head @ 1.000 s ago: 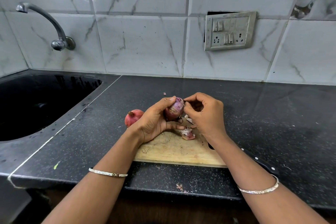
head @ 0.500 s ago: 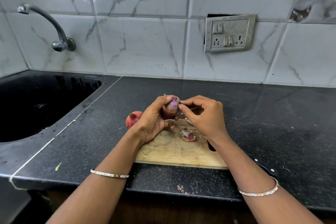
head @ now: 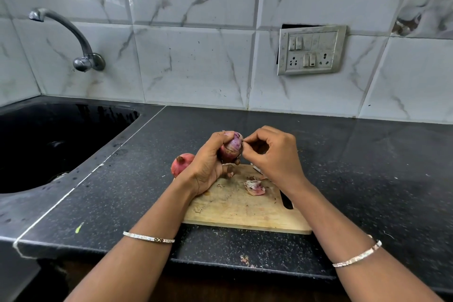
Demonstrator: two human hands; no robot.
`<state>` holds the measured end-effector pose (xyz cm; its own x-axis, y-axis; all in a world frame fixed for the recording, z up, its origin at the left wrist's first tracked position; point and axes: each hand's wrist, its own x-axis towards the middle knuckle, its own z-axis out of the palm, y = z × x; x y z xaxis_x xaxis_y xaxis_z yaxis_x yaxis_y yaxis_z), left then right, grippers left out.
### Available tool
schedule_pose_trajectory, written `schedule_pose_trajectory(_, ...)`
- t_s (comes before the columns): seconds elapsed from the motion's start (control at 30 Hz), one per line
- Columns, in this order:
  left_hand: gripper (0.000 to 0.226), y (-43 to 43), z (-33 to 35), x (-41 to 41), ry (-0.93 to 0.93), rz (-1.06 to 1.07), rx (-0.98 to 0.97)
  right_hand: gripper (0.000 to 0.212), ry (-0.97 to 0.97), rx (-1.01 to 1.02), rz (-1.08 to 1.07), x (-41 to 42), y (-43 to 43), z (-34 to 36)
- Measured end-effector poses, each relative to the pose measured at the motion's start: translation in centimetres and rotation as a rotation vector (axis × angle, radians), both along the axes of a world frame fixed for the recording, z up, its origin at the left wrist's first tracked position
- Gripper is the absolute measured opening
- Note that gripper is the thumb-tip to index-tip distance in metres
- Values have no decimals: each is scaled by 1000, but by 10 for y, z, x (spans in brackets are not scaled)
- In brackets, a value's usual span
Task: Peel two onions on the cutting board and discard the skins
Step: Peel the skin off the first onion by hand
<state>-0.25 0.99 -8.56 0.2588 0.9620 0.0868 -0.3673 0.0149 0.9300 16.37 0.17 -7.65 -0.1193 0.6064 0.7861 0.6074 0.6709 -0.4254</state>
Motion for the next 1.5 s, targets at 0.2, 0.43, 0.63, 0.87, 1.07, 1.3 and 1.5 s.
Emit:
schedule_pose_trajectory(0.2,23,-1,1,2,47,-19,14,6,-18,6,-30,2,-2,-3)
schedule_pose_trajectory(0.43,21,-3,4,2,27,5,8,6,-32,7,-46,5,-2,-4)
schedule_pose_trajectory(0.63,23,-5,4,-1,-3,43,-9,5,53,-43,-30,12,-4,-1)
schedule_pose_trajectory(0.87,20,-4,3,-2,-53,26,-9,5,174,-314,117,7,-5,-2)
schedule_pose_trajectory(1.07,38,-4,1,1,-44,50,19,3,331,-427,164,7,-2,-4)
schedule_pose_trajectory(1.3,30,-2,0,3,21,59,10,6,400,-479,131,5,1,-6)
schedule_pose_trajectory(1.5,22,0,3,4,-92,34,-56,6,351,-449,130,2,1,-6)
